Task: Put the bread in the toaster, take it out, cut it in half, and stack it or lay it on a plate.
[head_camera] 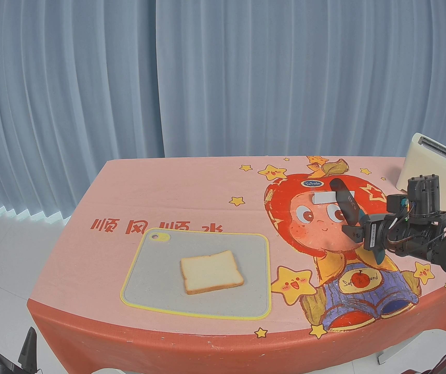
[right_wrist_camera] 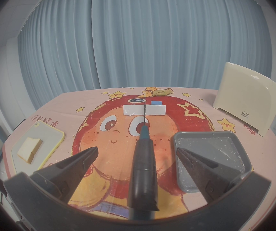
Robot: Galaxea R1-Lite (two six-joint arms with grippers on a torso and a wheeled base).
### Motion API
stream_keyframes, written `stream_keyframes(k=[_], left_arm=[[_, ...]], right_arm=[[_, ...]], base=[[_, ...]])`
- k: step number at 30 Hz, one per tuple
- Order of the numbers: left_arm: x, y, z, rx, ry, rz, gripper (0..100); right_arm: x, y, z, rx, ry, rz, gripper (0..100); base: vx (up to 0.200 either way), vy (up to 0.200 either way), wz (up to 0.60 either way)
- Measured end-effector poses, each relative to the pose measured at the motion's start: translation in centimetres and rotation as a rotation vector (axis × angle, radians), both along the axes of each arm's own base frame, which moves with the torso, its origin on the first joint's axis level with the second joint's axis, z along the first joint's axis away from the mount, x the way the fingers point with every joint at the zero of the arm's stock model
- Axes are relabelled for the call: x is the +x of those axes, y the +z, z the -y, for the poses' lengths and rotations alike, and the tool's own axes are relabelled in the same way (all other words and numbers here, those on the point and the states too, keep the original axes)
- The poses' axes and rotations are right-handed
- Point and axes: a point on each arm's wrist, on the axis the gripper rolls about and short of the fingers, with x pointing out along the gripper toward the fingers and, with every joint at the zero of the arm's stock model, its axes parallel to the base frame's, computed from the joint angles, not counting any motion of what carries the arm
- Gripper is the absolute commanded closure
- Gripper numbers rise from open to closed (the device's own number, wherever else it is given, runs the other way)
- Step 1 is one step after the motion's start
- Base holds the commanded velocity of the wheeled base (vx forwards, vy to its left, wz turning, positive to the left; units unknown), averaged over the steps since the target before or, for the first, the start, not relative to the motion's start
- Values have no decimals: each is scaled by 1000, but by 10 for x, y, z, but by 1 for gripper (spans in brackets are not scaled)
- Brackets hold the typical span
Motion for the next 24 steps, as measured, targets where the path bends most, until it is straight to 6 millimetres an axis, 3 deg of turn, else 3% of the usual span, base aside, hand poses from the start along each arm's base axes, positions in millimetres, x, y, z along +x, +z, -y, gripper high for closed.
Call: stream_keyframes(k=[24], left_arm=[[0,0,0,0,0,0,0]], right_arm=[[3,-5,-2,-30,-31,0,0]], base=[[0,0,0]])
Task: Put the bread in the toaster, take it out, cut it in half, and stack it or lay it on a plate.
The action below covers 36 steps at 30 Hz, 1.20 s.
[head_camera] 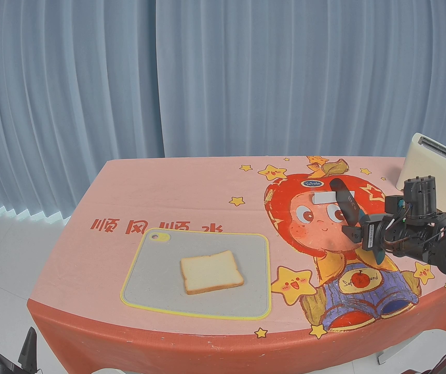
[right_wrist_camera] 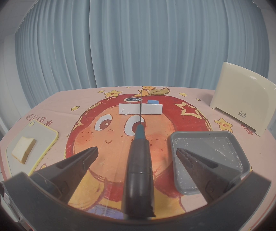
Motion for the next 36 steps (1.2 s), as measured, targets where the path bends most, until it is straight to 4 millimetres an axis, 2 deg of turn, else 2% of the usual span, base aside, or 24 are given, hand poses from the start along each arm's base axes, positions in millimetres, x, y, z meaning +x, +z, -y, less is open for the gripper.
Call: stream_keyframes(k=[17,18,36], left_arm=[[0,0,0,0,1,0,0],[0,0,0,0,0,0,0],[0,0,0,0,0,0,0]], right_arm=[[4,-2,1,-1,-9,-5,0],[4,-3,1,-1,-9,-6,100],[5,-2,0,3,-6,-2,100]], base=[[0,0,0],[0,0,0],[0,0,0]])
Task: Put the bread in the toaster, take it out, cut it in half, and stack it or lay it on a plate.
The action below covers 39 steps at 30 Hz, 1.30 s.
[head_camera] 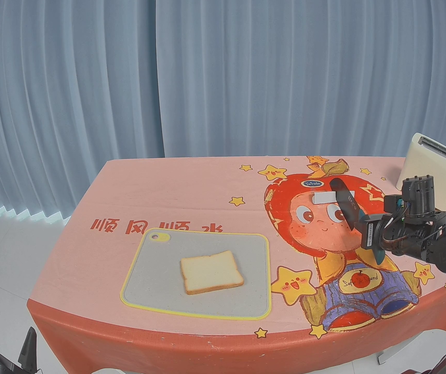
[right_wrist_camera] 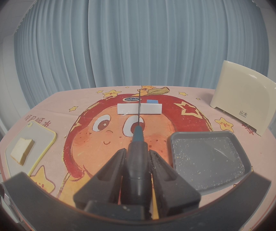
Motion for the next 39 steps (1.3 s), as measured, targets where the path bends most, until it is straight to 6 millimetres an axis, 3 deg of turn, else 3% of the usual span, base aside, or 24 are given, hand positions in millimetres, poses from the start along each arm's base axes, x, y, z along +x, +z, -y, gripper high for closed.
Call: stream_keyframes(k=[11,24,39], left_arm=[[0,0,0,0,0,0,0],[0,0,0,0,0,0,0],[0,0,0,0,0,0,0]], right_arm=[[-1,3,1,2,-1,9,100],[-16,24,1,22,16,71,100],[-52,37,-23,48,159,115,100]], base=[[0,0,0],[0,0,0],[0,0,0]])
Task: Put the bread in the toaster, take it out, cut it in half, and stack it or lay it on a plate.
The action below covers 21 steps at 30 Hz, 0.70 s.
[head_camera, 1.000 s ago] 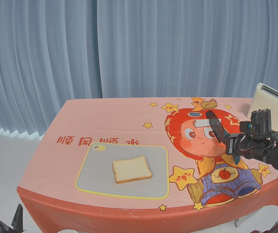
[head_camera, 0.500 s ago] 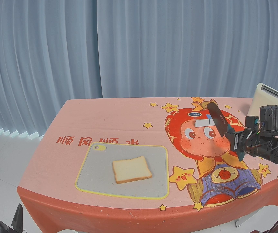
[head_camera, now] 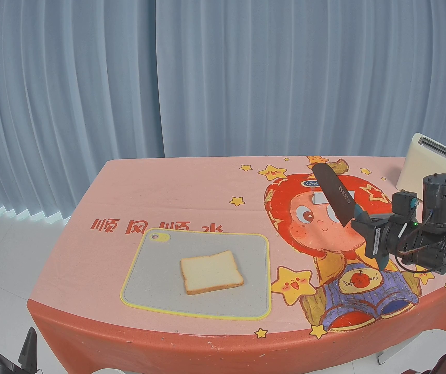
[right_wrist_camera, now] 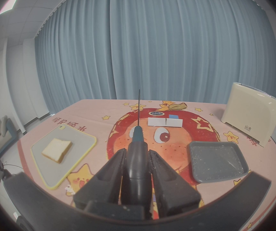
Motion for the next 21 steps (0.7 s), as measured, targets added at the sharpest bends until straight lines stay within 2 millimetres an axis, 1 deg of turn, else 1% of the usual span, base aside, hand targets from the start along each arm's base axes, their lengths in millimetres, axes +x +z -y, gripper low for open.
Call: stream_keyframes(k=[11,21], left_arm=[[0,0,0,0,0,0,0],[0,0,0,0,0,0,0]], right_arm=[[-20,2,-14,10,90,9,100],[-30,3,-19,10,127,14,100]], base=[[0,0,0],[0,0,0]])
